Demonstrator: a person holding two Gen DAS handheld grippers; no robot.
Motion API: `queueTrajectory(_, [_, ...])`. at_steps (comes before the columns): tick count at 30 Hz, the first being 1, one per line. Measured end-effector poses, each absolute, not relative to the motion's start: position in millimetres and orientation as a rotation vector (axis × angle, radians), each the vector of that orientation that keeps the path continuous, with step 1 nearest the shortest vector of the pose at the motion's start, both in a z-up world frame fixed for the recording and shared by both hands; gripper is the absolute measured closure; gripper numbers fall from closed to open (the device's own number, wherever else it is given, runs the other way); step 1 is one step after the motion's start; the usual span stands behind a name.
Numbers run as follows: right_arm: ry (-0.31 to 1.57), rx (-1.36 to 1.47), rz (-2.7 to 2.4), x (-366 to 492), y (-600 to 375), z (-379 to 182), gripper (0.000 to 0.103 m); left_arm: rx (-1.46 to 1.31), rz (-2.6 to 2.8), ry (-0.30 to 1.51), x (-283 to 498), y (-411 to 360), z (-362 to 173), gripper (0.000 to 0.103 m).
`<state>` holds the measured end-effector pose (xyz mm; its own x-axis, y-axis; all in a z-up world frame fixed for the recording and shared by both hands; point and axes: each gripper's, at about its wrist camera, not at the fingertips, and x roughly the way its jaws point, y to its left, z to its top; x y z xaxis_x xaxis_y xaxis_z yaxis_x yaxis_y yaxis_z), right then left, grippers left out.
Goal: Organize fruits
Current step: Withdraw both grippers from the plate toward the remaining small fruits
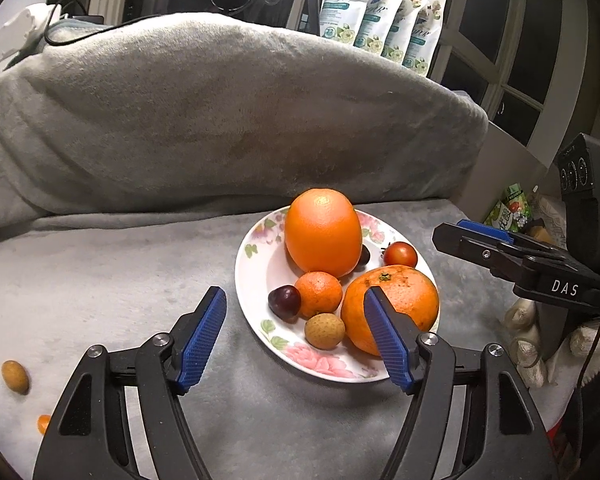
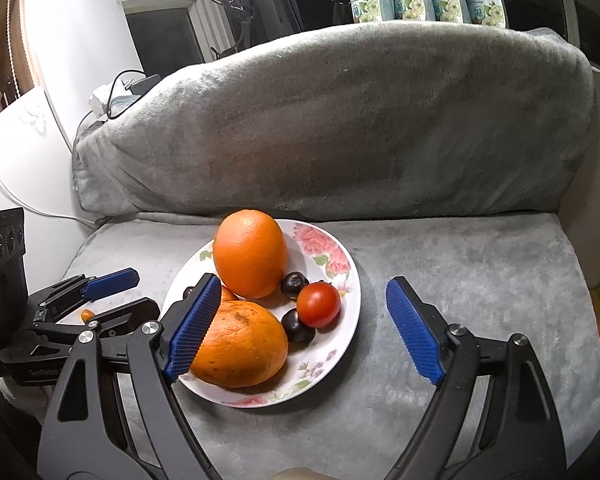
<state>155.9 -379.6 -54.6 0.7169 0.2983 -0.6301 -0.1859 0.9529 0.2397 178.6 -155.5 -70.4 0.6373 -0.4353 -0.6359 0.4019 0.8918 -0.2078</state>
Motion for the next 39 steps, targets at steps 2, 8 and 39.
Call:
queueTrajectory(2, [0.721,0.165,0.271,154,-378,-52,0.016,-0.051,-0.476,0.732,177,-154,-68,0.032])
queueTrajectory(8, [0.707,0.159,0.272,145,-374,-45,0.016,-0.068,-0.473,0.723,171,-146,-62,0.032])
queueTrajectory(39, [0.712,0.033,0.482,132,-260,-27,0.016,-0.091,-0.262,0.669,151,-24,-59,0.032])
